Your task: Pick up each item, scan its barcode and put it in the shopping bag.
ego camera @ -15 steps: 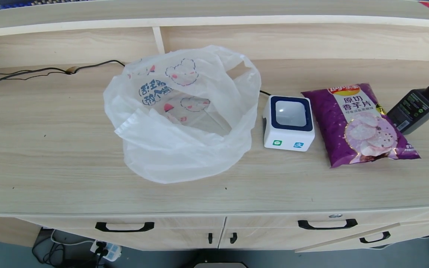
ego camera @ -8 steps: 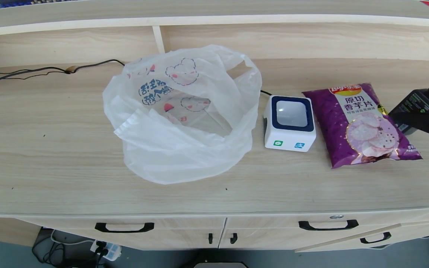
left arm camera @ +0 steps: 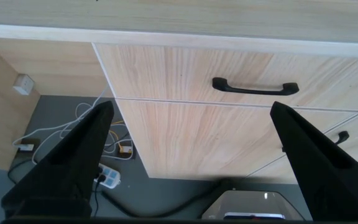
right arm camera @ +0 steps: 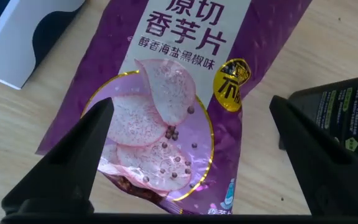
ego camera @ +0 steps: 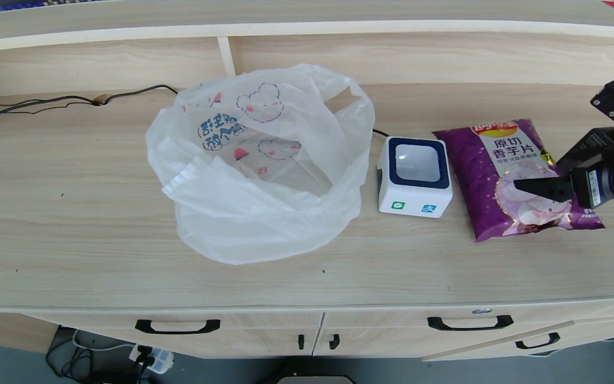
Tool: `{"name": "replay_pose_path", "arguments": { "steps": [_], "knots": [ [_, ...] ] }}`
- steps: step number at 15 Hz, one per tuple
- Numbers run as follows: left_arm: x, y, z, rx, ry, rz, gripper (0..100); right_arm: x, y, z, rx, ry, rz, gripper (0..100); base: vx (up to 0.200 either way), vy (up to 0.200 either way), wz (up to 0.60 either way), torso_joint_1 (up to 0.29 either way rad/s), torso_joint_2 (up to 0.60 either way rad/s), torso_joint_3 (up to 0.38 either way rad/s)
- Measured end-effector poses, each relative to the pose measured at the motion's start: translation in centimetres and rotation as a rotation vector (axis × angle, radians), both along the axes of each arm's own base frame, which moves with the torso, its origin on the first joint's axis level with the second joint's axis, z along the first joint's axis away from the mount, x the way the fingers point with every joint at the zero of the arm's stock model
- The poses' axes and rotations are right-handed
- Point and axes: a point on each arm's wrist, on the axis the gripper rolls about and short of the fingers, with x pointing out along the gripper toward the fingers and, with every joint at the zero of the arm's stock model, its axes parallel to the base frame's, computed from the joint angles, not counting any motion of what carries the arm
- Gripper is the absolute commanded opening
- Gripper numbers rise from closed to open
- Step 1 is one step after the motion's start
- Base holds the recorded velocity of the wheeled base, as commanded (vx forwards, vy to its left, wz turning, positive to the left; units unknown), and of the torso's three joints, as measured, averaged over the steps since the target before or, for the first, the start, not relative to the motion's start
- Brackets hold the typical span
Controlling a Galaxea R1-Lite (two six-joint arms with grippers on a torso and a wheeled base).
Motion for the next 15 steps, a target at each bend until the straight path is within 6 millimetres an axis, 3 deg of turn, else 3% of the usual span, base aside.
{"name": "replay_pose_path", "arguments": {
  "steps": [15],
  "knots": [
    [0.0, 0.0, 0.0, 0.000, 0.000, 0.001, 100, 3.8, 3.0, -0.3, 0.021, 0.023, -0.011, 100, 0.000, 0.000, 0.00, 0.000, 0.00, 0.000]
  ]
}}
